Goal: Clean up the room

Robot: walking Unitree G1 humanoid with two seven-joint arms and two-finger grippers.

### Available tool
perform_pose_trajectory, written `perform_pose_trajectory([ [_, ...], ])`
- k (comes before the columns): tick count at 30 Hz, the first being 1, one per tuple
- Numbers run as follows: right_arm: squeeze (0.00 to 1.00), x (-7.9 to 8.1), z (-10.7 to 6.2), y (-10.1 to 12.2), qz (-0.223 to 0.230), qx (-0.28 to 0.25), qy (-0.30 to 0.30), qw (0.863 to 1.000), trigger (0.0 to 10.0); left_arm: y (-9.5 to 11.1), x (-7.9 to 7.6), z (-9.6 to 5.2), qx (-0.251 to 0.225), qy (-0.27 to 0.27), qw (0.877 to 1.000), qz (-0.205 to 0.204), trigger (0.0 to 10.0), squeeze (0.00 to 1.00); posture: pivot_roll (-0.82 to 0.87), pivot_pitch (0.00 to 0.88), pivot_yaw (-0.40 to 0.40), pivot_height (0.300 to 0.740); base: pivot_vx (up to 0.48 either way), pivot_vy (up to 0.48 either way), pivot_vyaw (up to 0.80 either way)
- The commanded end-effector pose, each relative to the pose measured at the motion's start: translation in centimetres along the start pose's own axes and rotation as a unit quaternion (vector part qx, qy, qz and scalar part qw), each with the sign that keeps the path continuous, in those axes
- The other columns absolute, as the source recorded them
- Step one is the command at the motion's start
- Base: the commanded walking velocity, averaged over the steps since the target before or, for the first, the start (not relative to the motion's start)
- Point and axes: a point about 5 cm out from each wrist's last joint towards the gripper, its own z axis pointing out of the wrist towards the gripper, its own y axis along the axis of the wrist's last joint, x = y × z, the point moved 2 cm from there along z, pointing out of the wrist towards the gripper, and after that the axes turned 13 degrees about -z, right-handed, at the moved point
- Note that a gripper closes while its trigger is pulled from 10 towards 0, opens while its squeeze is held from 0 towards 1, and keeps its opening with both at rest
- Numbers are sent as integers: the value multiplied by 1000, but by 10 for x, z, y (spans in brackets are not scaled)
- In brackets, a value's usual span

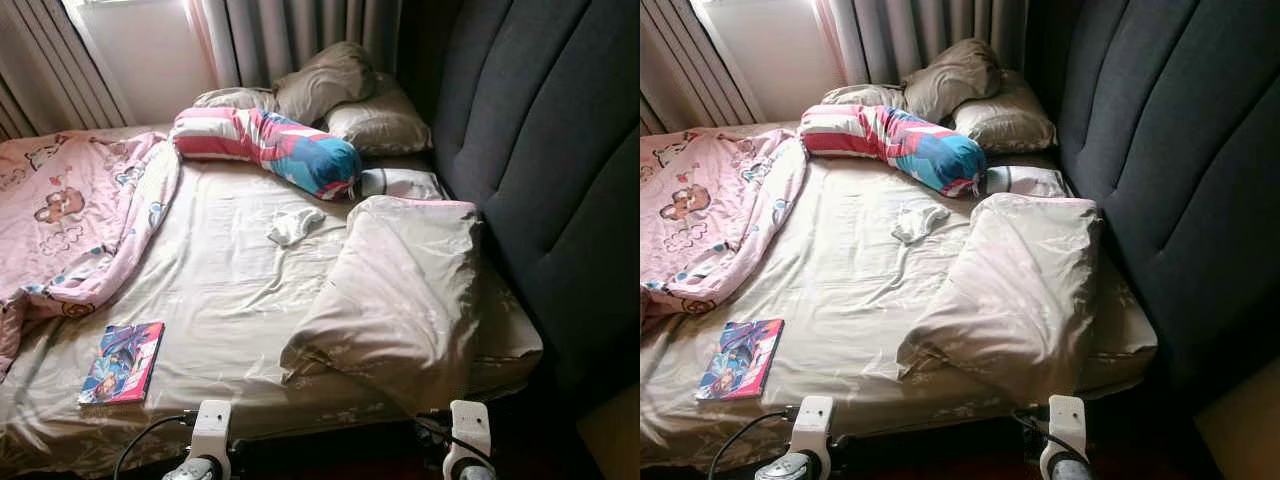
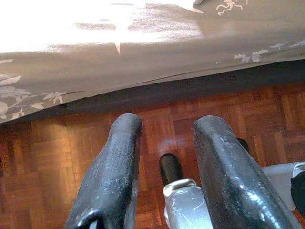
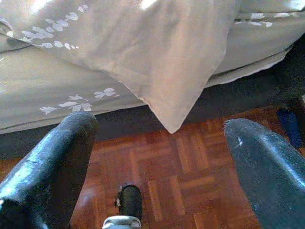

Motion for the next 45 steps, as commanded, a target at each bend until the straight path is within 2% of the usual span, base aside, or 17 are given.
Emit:
perform_pose_trajectory([
  [1, 0, 3, -1, -2, 4, 3, 5, 1000, 10000, -1, 2, 0, 4, 4, 1000, 1, 10000, 0, -76, 20, 31, 740, 0, 0, 0],
  [25, 0, 1, -2, -7, 9, 12, 2, 1000, 10000, -1, 3, -1, -1, 6, 1000, -2, 10000, 0, -75, 21, 30, 740, 282, 0, 0],
  [33, 0, 2, -2, -6, 10, 10, 2, 1000, 10000, 6, 1, 1, -14, 3, 1000, -3, 10000, 0, -70, 22, 28, 740, 0, 0, 0],
  [45, 0, 2, -1, -4, 11, 5, 0, 1000, 10000, 7, 1, 1, -17, 3, 1000, 2, 10000, 0, -71, 24, 28, 740, 0, 0, 0],
])
